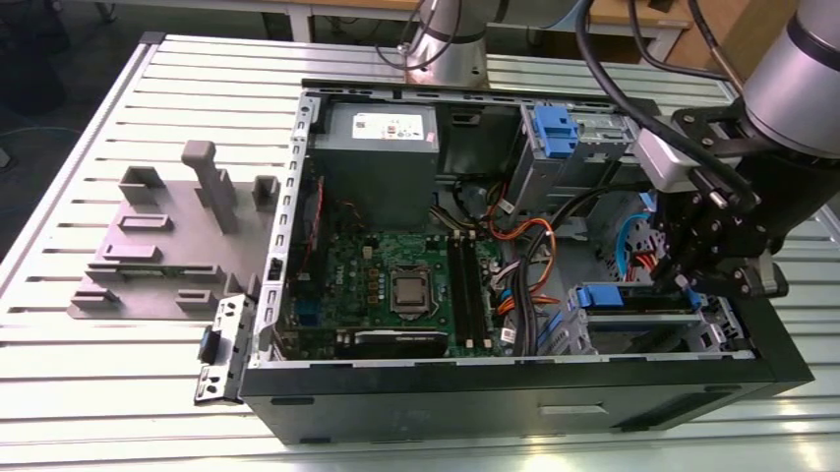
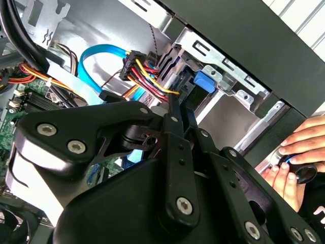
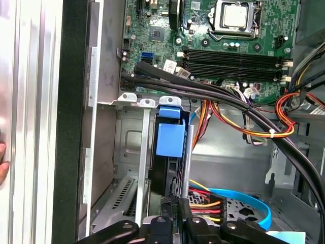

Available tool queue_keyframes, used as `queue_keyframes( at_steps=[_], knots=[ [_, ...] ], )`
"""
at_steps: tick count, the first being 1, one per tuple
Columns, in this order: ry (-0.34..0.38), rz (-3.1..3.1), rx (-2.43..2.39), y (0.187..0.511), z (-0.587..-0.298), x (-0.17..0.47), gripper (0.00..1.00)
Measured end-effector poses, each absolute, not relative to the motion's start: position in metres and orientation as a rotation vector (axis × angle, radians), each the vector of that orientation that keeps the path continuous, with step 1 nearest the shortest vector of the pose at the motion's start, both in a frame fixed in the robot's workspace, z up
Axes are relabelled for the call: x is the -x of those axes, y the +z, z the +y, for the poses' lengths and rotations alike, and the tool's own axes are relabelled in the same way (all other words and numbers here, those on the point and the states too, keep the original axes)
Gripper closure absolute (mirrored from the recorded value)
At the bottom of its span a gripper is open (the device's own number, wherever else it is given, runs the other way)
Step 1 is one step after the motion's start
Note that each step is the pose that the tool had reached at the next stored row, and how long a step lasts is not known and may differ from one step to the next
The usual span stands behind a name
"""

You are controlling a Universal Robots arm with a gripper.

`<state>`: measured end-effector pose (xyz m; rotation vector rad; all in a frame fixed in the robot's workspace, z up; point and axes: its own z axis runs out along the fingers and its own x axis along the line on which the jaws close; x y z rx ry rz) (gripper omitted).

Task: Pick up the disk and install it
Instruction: 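Insert the first disk wire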

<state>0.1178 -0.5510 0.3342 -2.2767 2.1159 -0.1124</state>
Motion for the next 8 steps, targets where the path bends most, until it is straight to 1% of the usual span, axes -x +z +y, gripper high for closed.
queue_keyframes(
  at_steps=[8],
  knots=[
    [-0.113,2.116,2.277,0.3319,-0.5515,-0.1178,0.83]
  ],
)
